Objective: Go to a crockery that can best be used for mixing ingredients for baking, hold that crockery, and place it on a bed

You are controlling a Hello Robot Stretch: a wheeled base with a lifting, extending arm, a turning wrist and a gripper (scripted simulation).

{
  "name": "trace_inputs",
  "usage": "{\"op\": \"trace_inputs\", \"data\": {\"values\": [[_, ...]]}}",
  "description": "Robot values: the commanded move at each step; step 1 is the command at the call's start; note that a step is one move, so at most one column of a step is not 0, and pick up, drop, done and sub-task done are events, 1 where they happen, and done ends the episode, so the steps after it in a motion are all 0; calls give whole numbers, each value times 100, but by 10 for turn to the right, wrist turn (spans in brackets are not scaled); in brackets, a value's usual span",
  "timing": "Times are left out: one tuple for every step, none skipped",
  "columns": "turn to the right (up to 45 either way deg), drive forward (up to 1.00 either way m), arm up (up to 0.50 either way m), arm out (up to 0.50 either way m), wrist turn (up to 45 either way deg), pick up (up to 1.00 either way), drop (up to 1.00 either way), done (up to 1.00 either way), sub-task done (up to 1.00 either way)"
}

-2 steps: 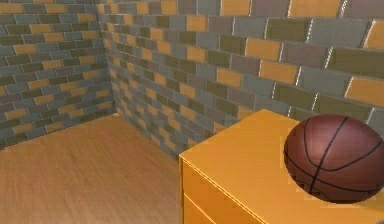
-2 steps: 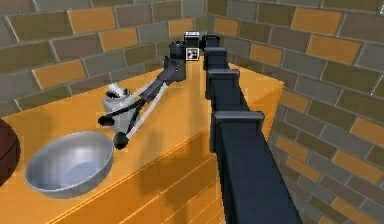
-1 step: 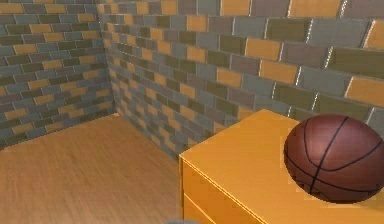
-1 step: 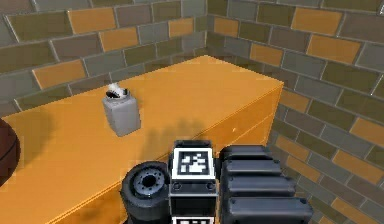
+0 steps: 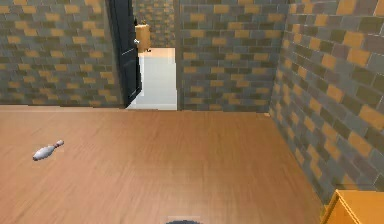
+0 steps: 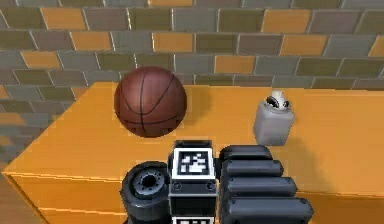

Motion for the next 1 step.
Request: {"op": "trace_inputs", "data": {"values": [[-120,0,0,0,0,0,0,0,0]]}}
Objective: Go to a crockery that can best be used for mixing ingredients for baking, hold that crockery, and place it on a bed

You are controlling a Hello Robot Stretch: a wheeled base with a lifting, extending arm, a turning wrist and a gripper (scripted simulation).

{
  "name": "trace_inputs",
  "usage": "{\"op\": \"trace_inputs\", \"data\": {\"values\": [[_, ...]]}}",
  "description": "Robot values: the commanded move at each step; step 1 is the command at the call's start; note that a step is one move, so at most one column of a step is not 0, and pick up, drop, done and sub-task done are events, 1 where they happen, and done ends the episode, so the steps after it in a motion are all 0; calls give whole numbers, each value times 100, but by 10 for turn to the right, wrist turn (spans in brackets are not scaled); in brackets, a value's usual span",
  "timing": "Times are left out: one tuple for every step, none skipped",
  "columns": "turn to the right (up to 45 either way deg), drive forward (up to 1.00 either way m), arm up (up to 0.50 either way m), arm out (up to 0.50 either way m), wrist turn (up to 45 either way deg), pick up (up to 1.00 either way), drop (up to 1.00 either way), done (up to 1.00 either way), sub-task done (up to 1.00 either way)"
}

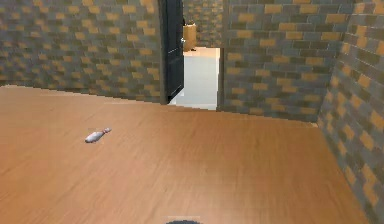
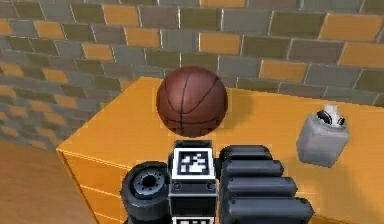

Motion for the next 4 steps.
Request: {"op": "trace_inputs", "data": {"values": [[0,45,0,0,0,0,0,0,0],[-300,0,0,0,0,0,0,0,0],[0,65,0,0,0,0,0,0,0],[-420,0,0,0,0,0,0,0,0]]}}
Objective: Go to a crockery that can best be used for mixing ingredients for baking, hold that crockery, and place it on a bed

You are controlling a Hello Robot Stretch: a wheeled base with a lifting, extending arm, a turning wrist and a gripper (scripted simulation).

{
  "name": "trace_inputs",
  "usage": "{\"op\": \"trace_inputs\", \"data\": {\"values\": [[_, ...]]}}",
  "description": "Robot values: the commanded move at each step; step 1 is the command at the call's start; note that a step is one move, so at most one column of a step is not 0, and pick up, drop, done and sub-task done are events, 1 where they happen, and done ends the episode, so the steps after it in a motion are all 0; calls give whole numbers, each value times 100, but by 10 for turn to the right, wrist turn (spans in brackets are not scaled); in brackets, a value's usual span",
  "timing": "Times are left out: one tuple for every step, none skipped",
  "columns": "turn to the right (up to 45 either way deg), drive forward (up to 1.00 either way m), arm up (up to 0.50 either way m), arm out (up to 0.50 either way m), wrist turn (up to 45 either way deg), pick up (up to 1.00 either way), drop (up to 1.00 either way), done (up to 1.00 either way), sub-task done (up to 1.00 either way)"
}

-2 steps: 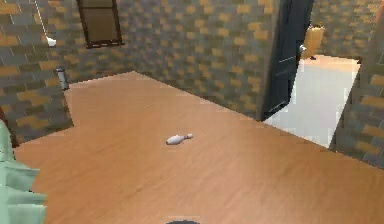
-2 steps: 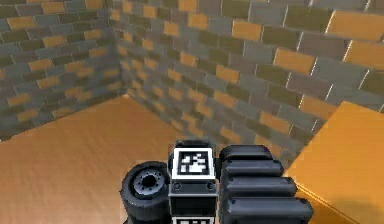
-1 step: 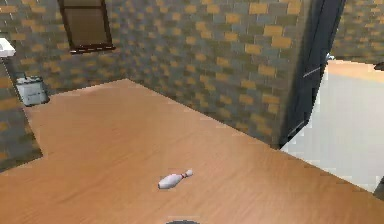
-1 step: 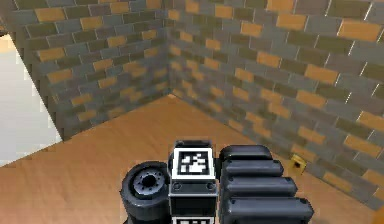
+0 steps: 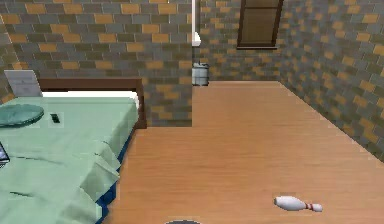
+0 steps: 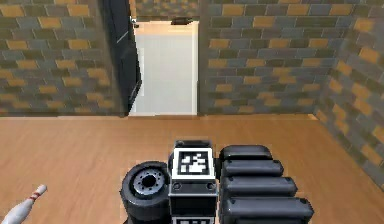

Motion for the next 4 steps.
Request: {"op": "trace_inputs", "data": {"values": [[0,55,0,0,0,0,0,0,0],[-60,0,0,0,0,0,0,0,0],[0,65,0,0,0,0,0,0,0],[-450,0,0,0,0,0,0,0,0]]}}
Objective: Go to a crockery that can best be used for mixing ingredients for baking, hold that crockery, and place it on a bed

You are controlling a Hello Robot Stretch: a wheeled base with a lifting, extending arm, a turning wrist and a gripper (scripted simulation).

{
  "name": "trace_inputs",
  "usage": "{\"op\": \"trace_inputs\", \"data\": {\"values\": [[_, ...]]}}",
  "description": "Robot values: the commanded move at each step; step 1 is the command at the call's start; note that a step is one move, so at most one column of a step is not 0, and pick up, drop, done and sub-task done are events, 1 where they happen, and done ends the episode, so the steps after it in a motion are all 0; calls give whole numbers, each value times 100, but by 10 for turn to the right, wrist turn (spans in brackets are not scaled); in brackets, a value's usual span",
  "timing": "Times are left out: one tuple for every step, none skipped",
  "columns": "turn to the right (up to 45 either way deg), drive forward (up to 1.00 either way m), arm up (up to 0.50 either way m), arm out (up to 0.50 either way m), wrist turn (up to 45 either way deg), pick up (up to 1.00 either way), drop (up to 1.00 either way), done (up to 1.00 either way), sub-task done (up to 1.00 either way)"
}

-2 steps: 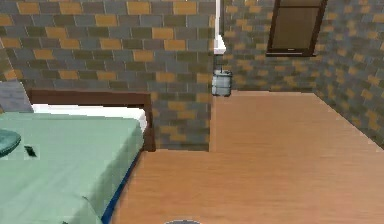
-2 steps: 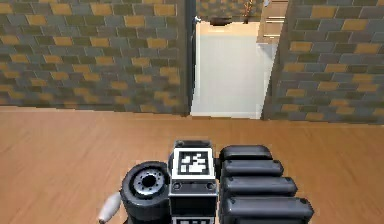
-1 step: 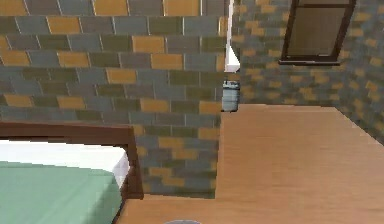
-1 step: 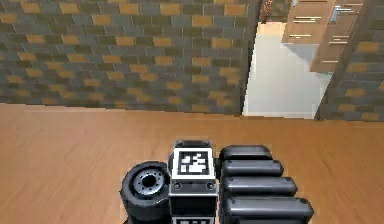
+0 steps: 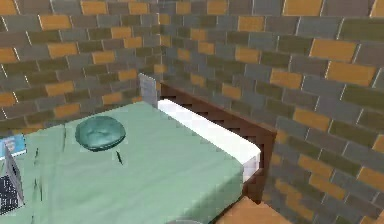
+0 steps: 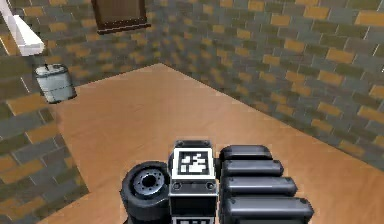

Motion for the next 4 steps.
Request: {"op": "trace_inputs", "data": {"values": [[-450,0,0,0,0,0,0,0,0],[-450,0,0,0,0,0,0,0,0],[-210,0,0,0,0,0,0,0,0],[0,0,0,48,0,0,0,0,0]]}}
